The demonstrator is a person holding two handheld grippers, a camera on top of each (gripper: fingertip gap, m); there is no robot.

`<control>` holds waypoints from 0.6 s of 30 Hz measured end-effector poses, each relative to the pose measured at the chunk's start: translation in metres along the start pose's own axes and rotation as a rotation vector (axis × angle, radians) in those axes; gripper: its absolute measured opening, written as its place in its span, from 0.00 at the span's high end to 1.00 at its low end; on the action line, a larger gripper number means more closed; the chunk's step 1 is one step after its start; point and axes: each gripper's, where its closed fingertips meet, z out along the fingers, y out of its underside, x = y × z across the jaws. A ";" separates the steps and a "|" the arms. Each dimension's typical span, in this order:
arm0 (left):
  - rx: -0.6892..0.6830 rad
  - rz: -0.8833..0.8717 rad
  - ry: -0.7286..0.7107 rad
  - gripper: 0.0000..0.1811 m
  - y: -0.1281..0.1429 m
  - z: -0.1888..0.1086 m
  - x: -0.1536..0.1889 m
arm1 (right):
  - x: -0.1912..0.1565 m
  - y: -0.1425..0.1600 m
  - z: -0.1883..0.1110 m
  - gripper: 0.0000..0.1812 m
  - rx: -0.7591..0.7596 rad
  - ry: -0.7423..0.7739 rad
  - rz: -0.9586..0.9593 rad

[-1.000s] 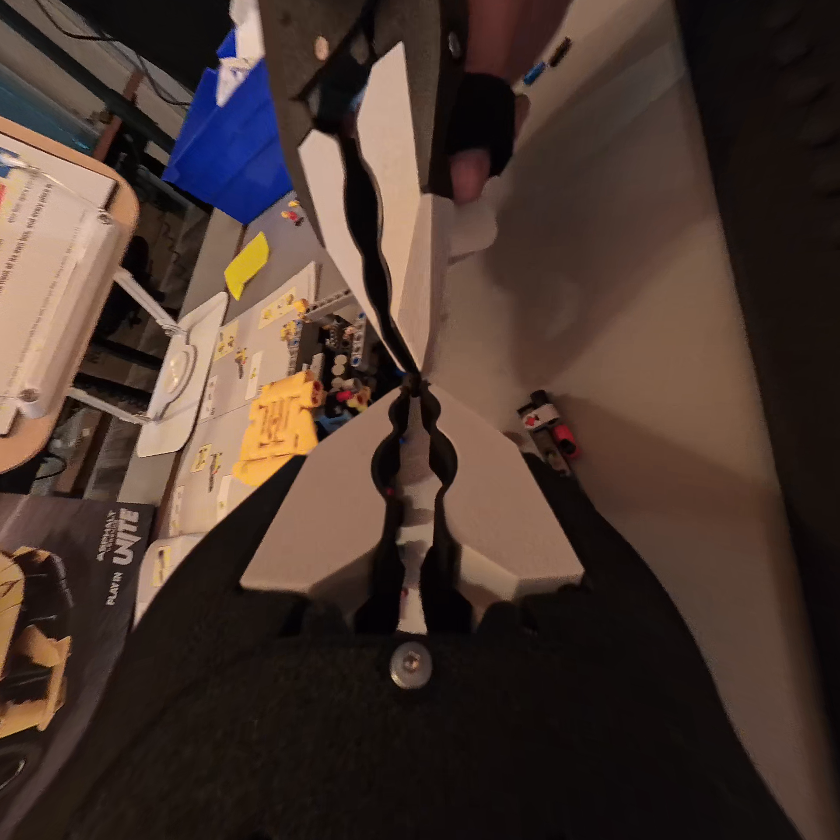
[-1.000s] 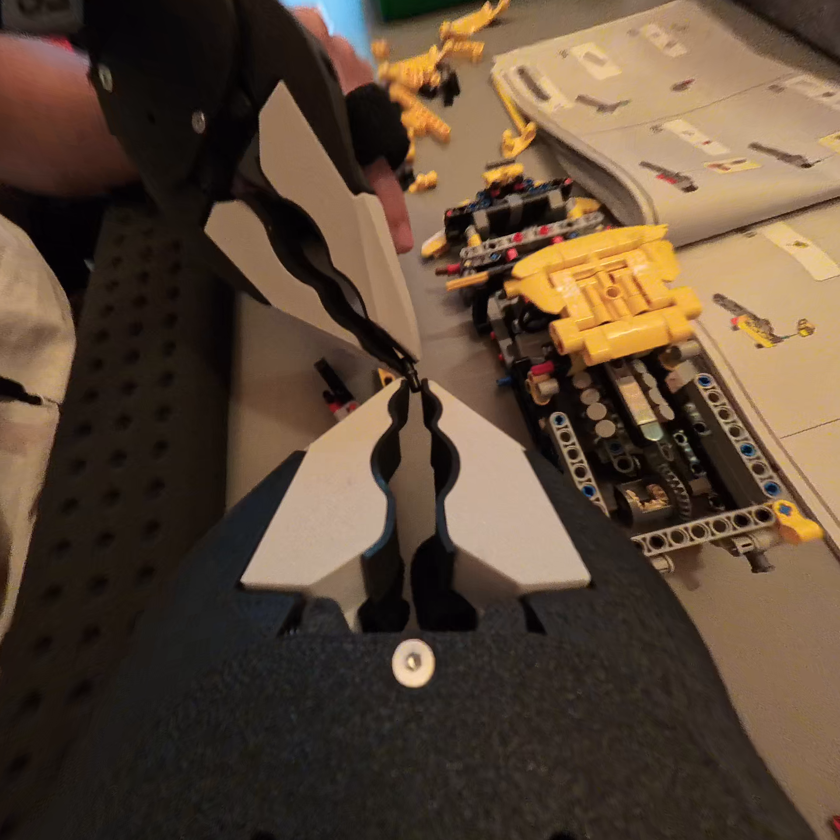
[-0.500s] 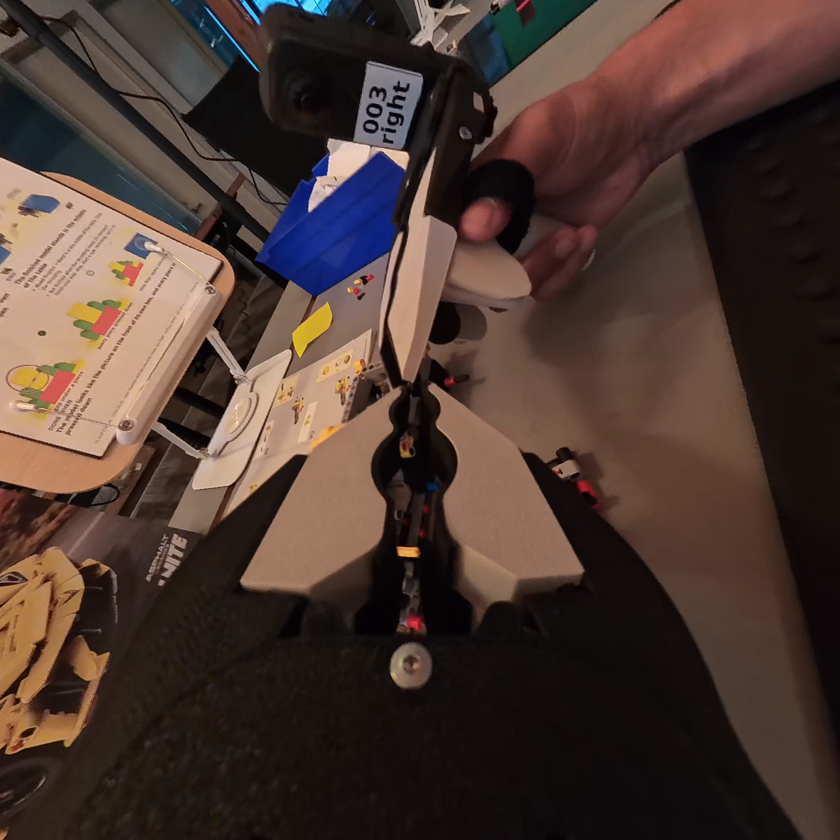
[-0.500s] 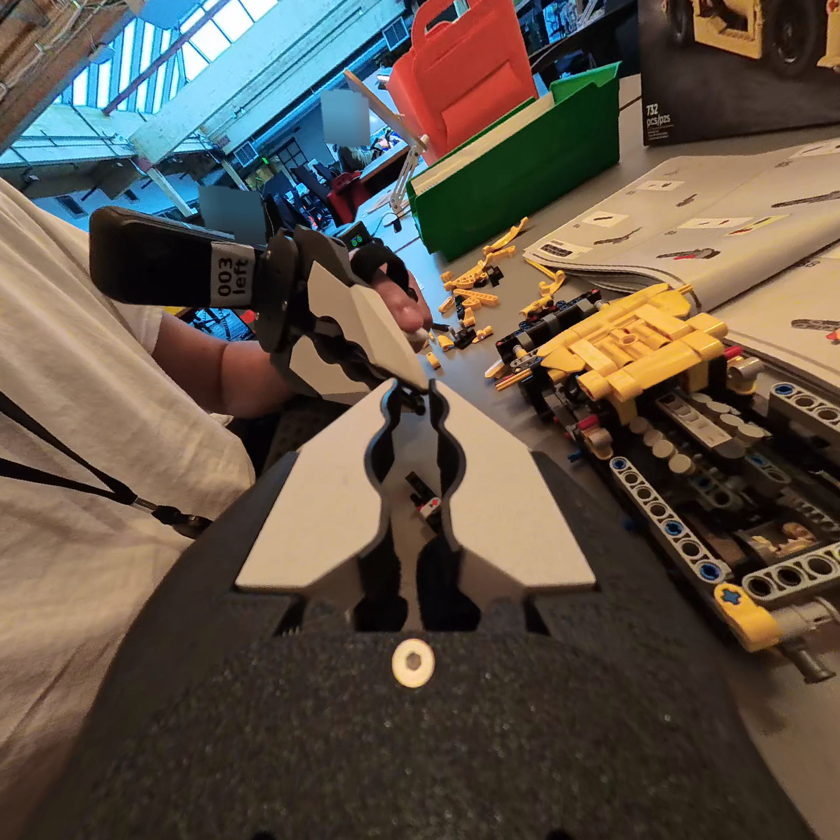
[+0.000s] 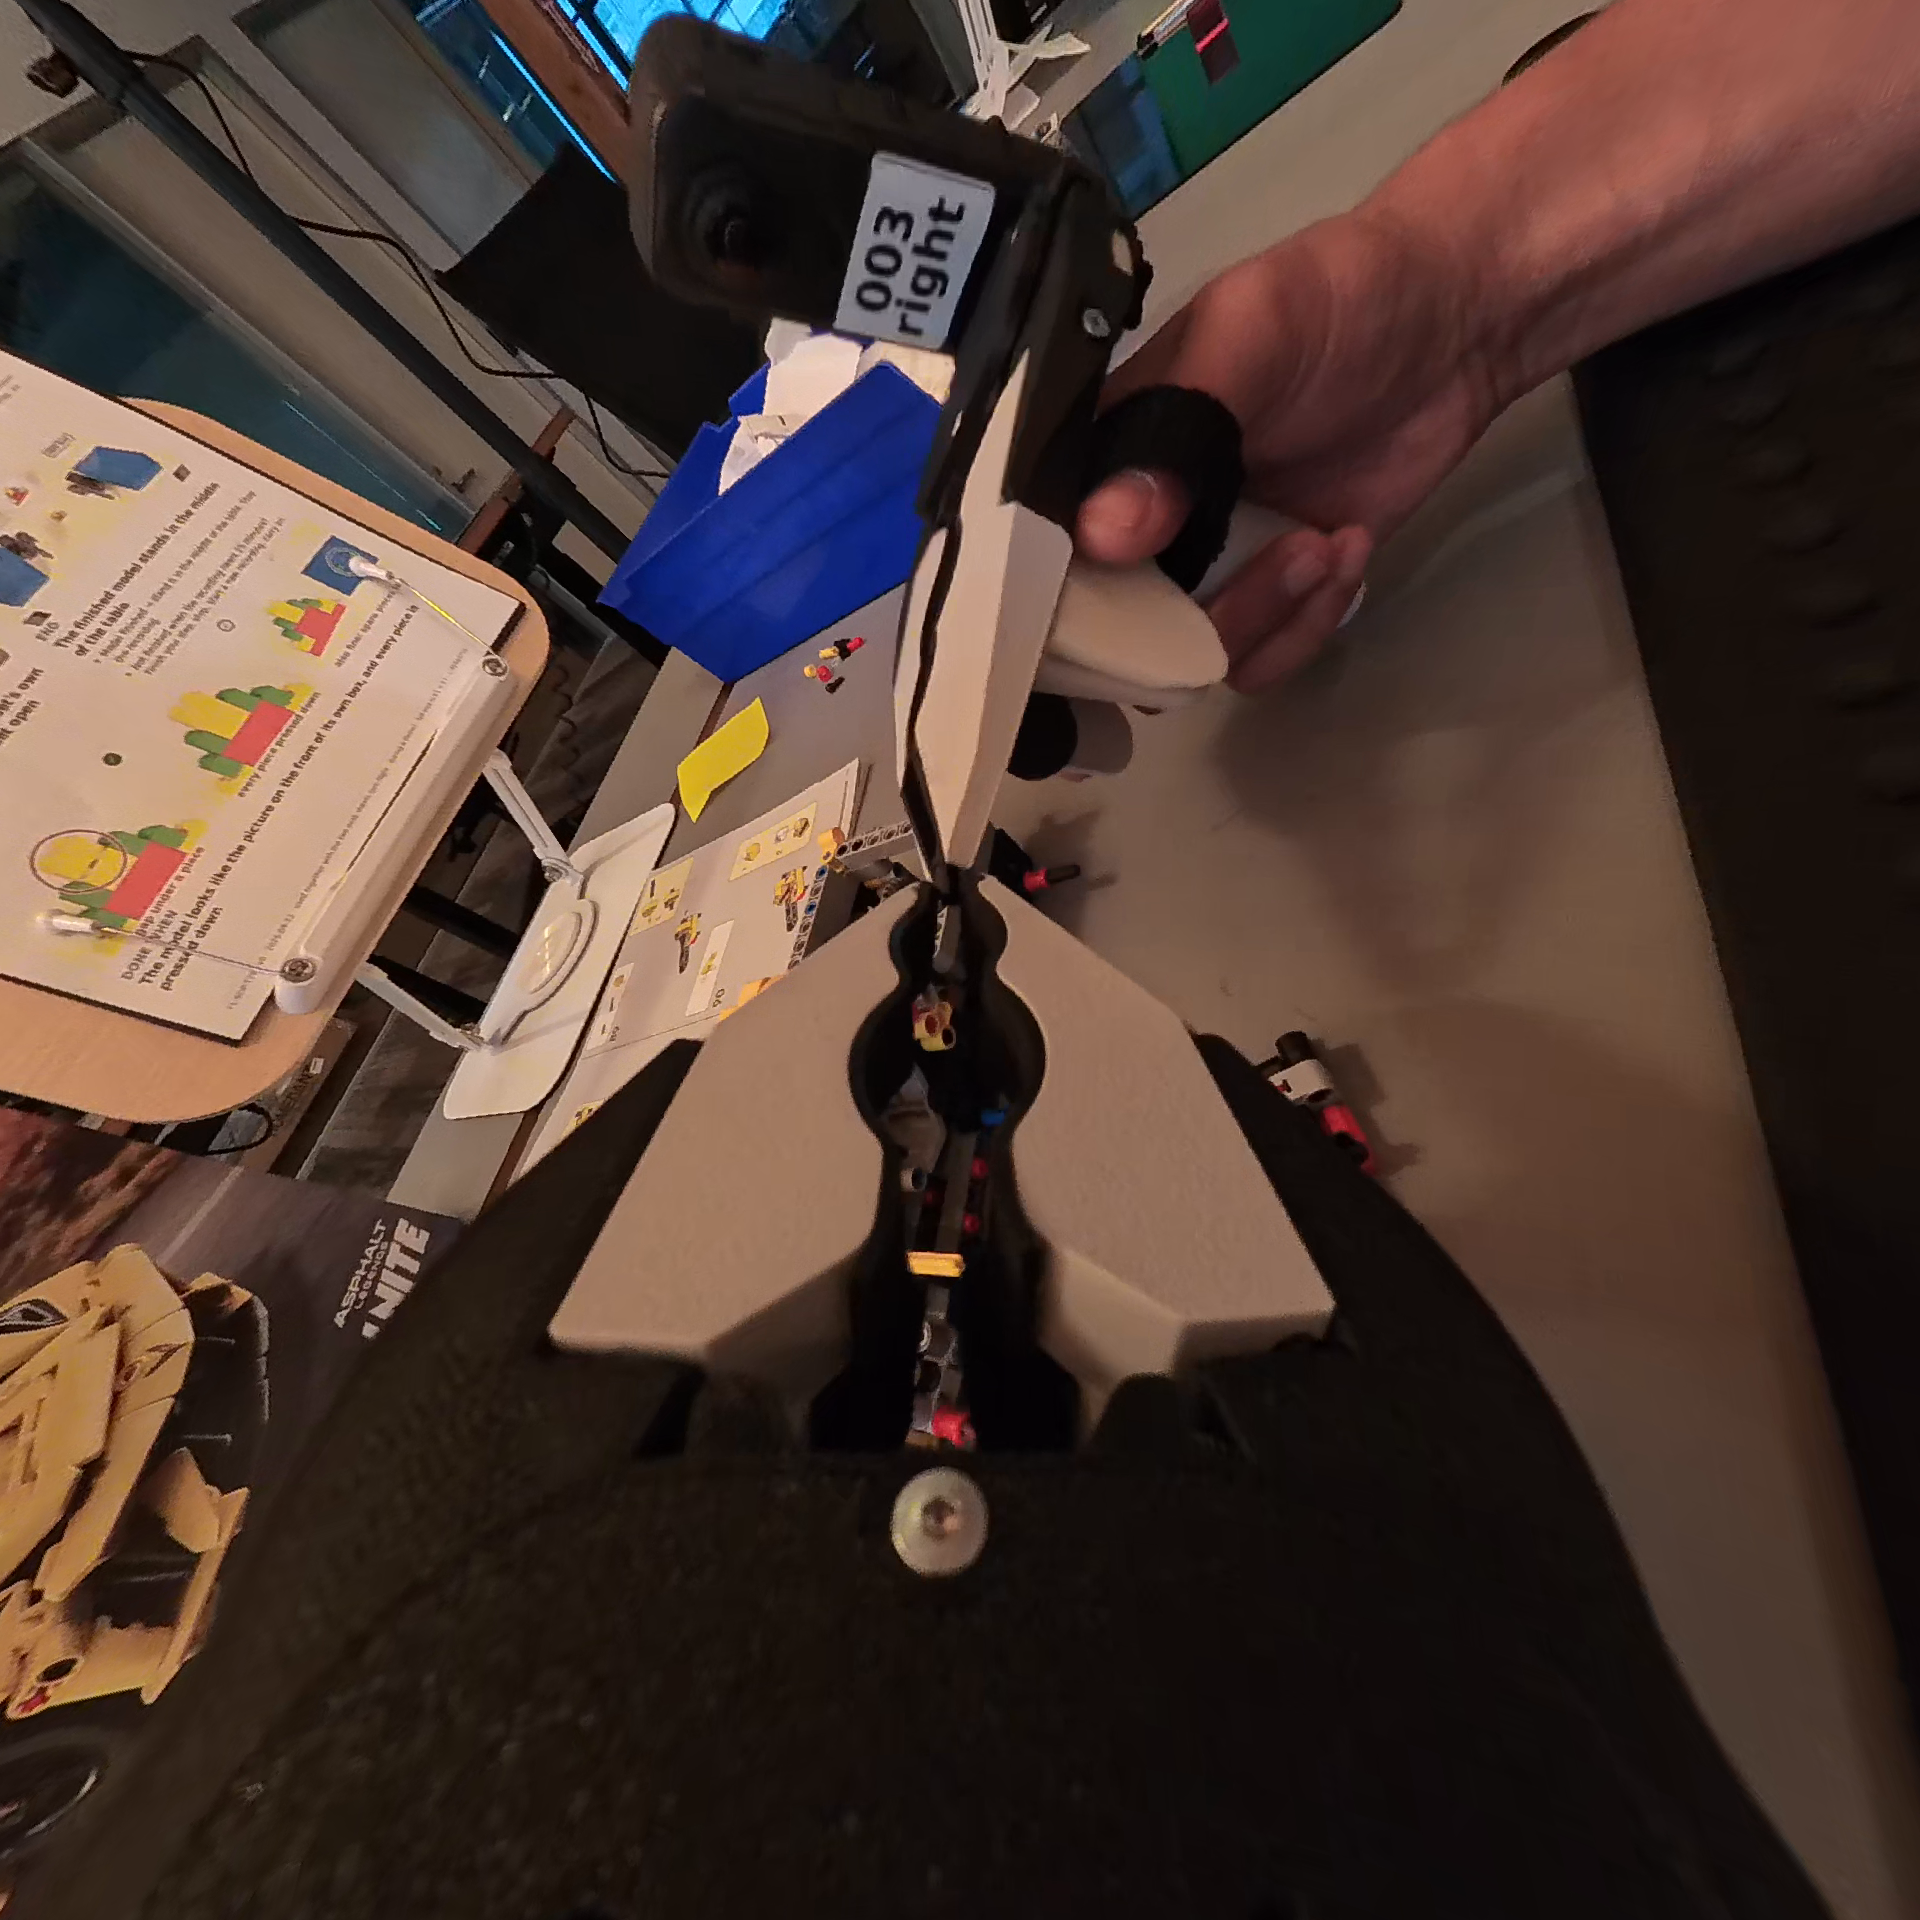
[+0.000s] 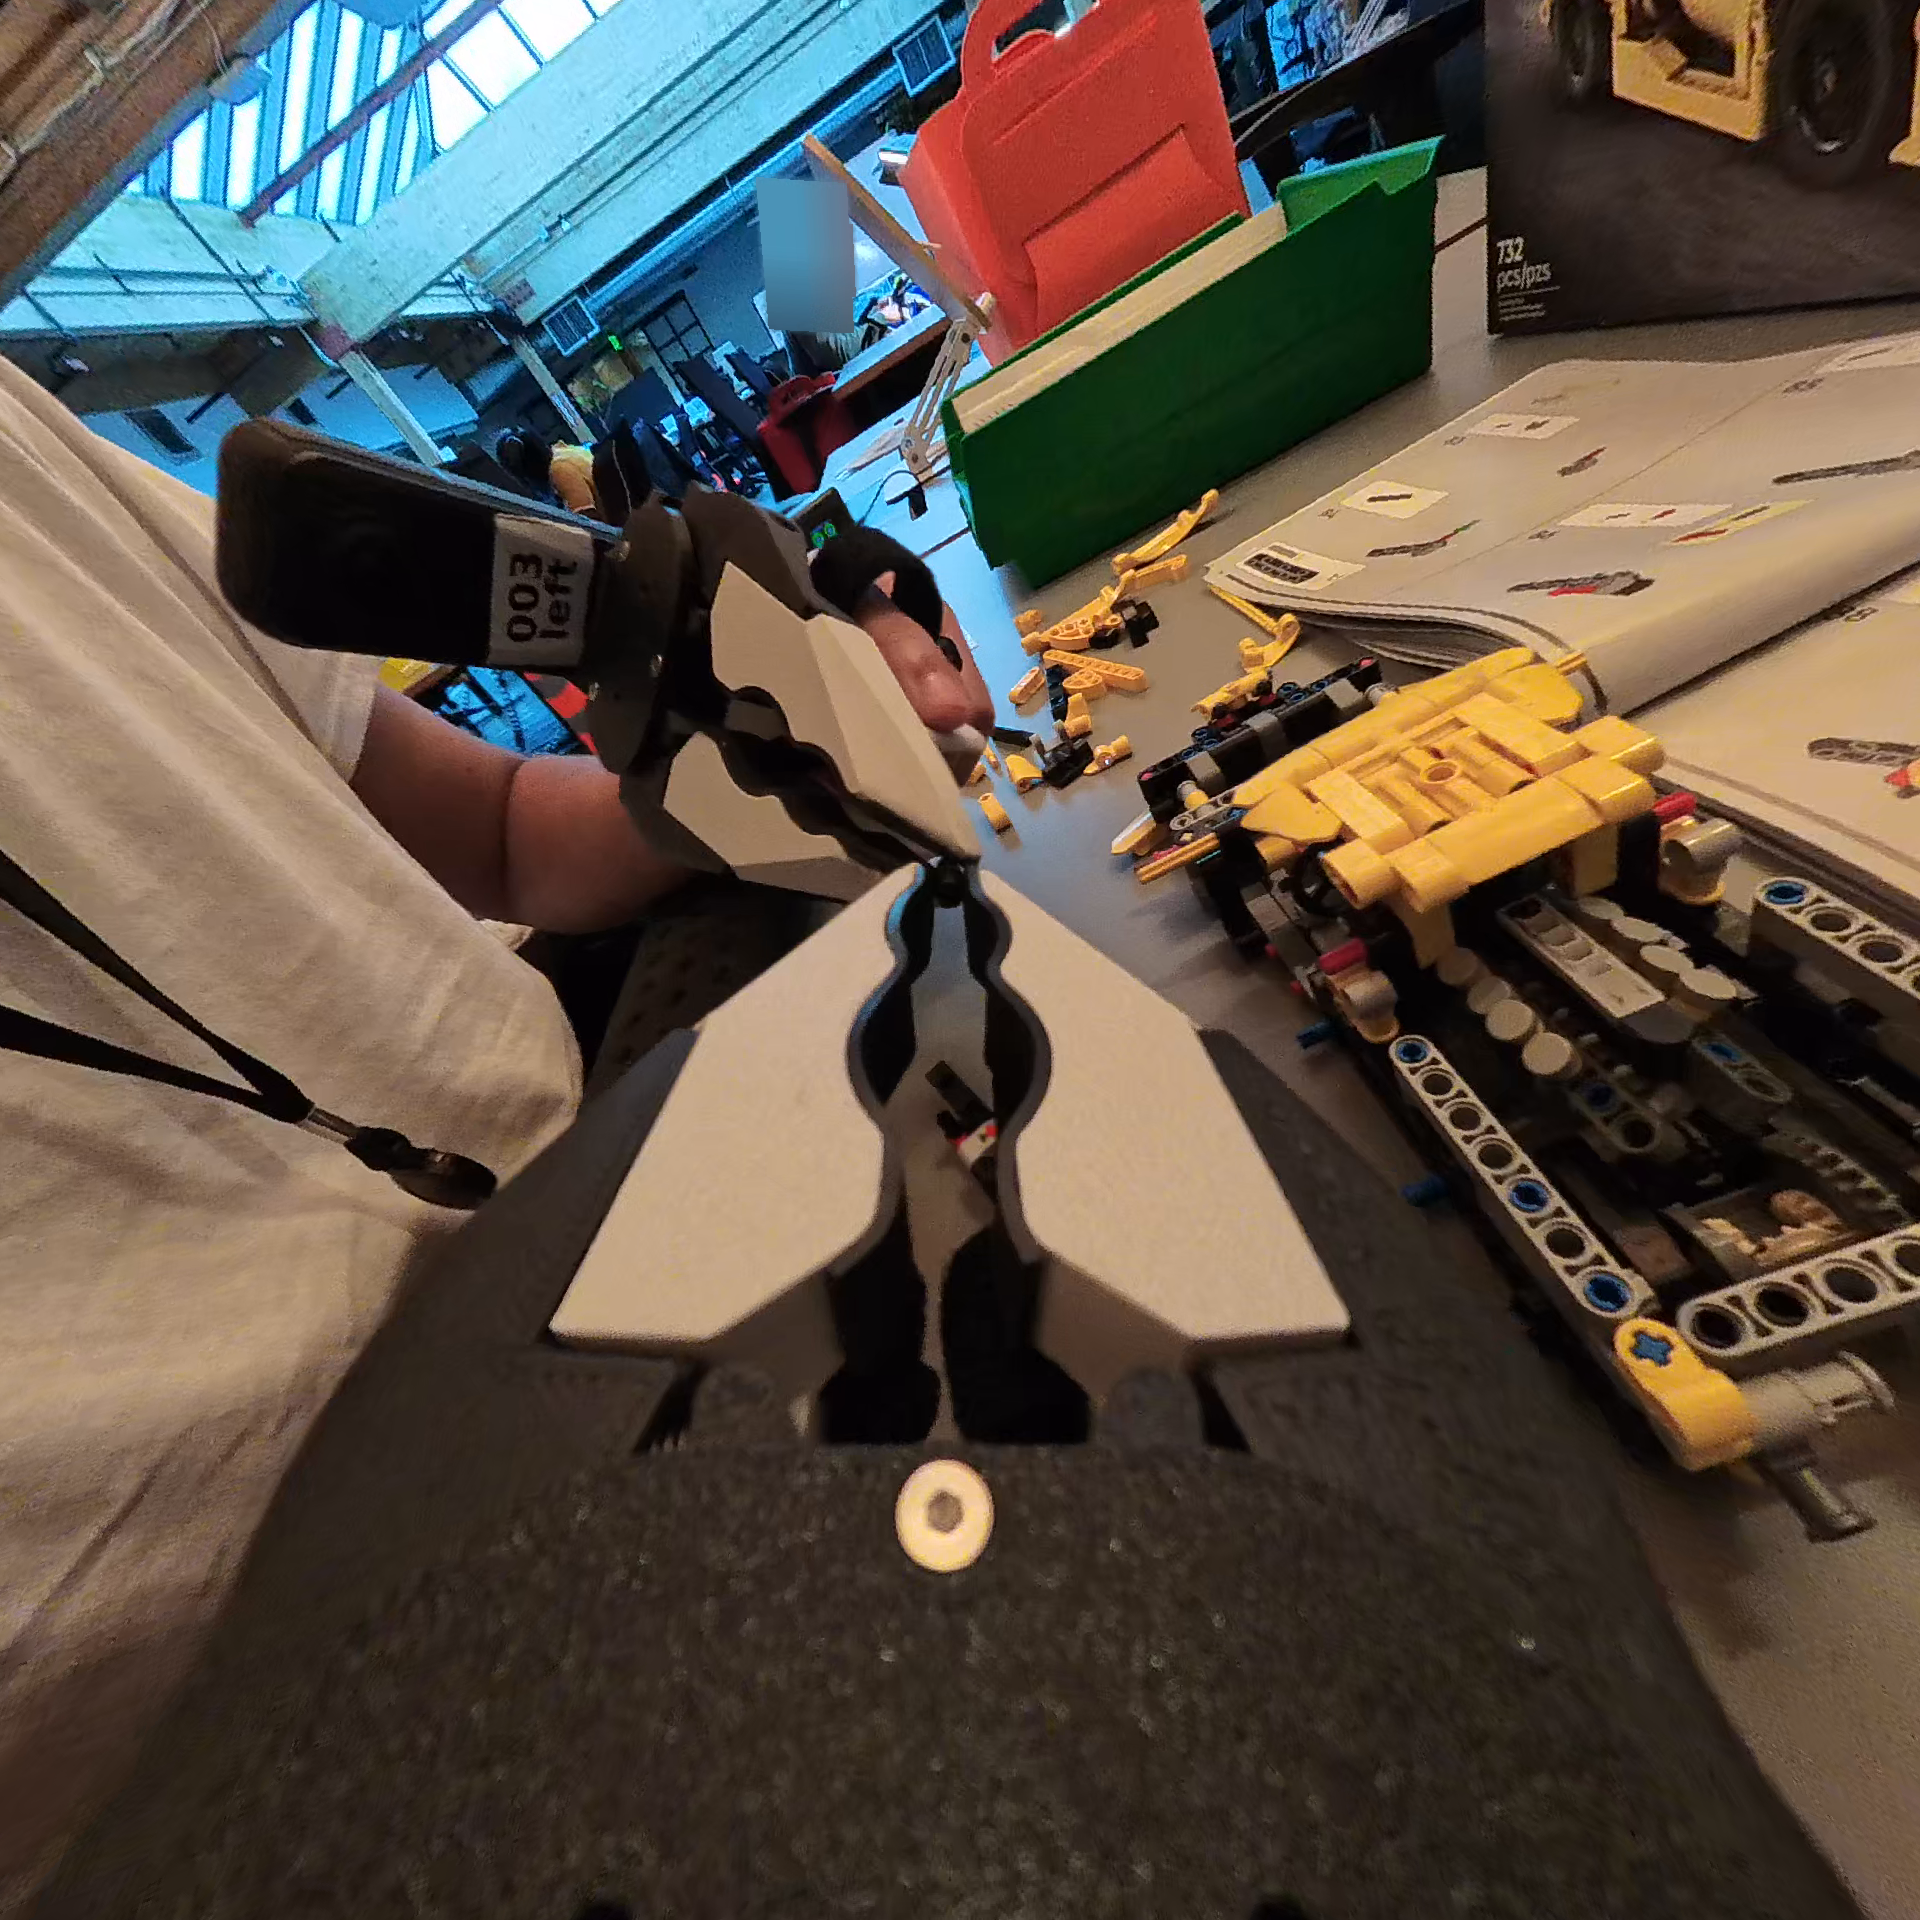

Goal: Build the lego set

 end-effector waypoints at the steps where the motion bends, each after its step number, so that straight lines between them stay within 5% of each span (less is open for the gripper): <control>1: 0.000 -0.001 0.003 0.98 0.000 0.000 0.000 | 0.000 0.000 0.000 0.97 0.001 -0.002 0.001; 13: -0.012 0.021 -0.001 0.98 0.004 0.000 0.001 | 0.002 0.002 0.002 0.98 0.006 -0.054 0.133; 18: -0.050 -0.099 0.065 0.98 0.014 0.002 0.005 | 0.012 0.011 0.001 0.98 -0.079 0.036 0.029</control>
